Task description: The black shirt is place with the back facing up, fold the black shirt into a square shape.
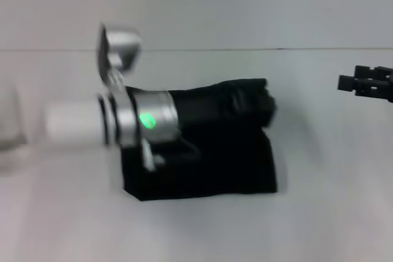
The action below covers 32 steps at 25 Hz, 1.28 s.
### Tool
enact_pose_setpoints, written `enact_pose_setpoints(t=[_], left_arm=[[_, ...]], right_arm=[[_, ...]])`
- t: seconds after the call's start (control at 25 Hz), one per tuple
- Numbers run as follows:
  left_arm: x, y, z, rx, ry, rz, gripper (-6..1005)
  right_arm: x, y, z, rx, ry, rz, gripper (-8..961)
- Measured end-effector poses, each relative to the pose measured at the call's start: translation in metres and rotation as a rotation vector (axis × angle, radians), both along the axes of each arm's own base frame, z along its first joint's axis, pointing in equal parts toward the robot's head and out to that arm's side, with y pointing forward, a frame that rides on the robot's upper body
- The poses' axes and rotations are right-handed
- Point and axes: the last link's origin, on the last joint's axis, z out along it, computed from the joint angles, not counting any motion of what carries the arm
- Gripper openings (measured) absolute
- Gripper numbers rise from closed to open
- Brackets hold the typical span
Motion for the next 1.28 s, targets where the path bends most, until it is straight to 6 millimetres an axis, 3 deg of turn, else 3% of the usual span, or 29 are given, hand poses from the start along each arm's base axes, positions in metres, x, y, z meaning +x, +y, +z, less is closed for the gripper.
enact_pose_setpoints(t=[0.04, 0.16, 0.4, 0.52, 0.64, 0.76, 0.88, 1.08, 1.28], left_arm=[[-0.002, -0.009, -0.015, 0.009, -0.033, 0.015, 179], [-0.001, -0.028, -0.034, 0.078, -0.101, -0.005, 192], [0.008, -0.044, -0.045, 0.129, -0.155, -0.065, 252], [0.015, -0.056, -0.034, 0.155, -0.247, -0.16, 315], [0.007, -0.057, -0.018, 0.204, -0.289, -0.191, 379], [-0.012, -0.051, 0.0, 0.275, -0.274, -0.178, 442], [-0.039, -0.043, 0.021, 0.359, -0.204, -0.149, 651], [-0.071, -0.033, 0.051, 0.448, -0.099, -0.118, 868], [-0.099, -0.015, 0.074, 0.491, 0.023, -0.006, 901]], right_arm=[[0.002, 0.0, 0.002, 0.003, -0.007, -0.001, 915], [0.002, 0.002, 0.005, 0.004, -0.019, -0.006, 915], [0.005, 0.01, 0.004, -0.003, -0.03, -0.081, 915], [0.005, 0.016, 0.001, -0.021, -0.045, -0.127, 915], [0.001, 0.023, -0.002, -0.045, -0.042, -0.176, 915], [-0.006, 0.031, -0.006, -0.074, -0.039, -0.232, 915], [-0.012, 0.04, -0.015, -0.113, -0.047, -0.293, 915], [-0.023, 0.053, -0.04, -0.157, -0.064, -0.365, 915], [-0.031, 0.059, -0.064, -0.156, -0.064, -0.394, 915]])
